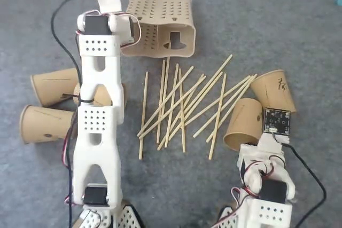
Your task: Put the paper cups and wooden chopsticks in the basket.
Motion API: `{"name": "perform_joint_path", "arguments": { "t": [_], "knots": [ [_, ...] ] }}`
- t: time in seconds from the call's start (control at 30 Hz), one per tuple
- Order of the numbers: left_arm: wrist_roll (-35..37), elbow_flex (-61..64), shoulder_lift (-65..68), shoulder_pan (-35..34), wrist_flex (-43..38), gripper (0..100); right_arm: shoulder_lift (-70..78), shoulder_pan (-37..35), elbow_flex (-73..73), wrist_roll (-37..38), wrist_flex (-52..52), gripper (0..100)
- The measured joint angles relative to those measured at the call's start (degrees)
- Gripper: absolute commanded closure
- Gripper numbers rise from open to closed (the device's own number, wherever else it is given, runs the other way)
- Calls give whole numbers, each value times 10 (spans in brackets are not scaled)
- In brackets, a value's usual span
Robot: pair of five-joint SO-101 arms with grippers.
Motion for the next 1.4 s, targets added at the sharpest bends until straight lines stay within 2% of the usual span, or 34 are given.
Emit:
{"name": "perform_joint_path", "arguments": {
  "t": [0.07, 0.2, 0.27, 0.4, 0.57, 0.7, 0.77, 0.9, 1.1, 1.23, 1.4],
  "knots": [
    [0, 0, 0, 0, 0, 930, 0, 0, 0, 0, 0, 982],
    [2, -12, 0, 0, 0, 774, 0, 0, 0, 0, 0, 982],
    [22, -16, 0, -1, 0, 733, 0, 0, 0, 0, 0, 982],
    [77, -11, 0, -3, -1, 789, 0, 0, 0, 0, 0, 982],
    [81, 56, 0, -6, -69, 987, 0, 0, 0, 0, 0, 982],
    [83, 140, 0, -8, -154, 988, 0, 0, 0, 0, 0, 982],
    [84, 153, 0, -4, -164, 988, 0, 0, 0, 0, 0, 982],
    [84, 148, 0, -4, -134, 989, 0, 0, 0, 0, 0, 982],
    [44, 66, 0, -4, -6, 990, 0, 0, 0, 0, 0, 982],
    [18, 58, -1, -11, 0, 990, 0, 0, 0, 0, 0, 982],
    [-3, 145, -69, -16, 0, 990, 0, 0, 0, 0, 0, 982]
  ]
}}
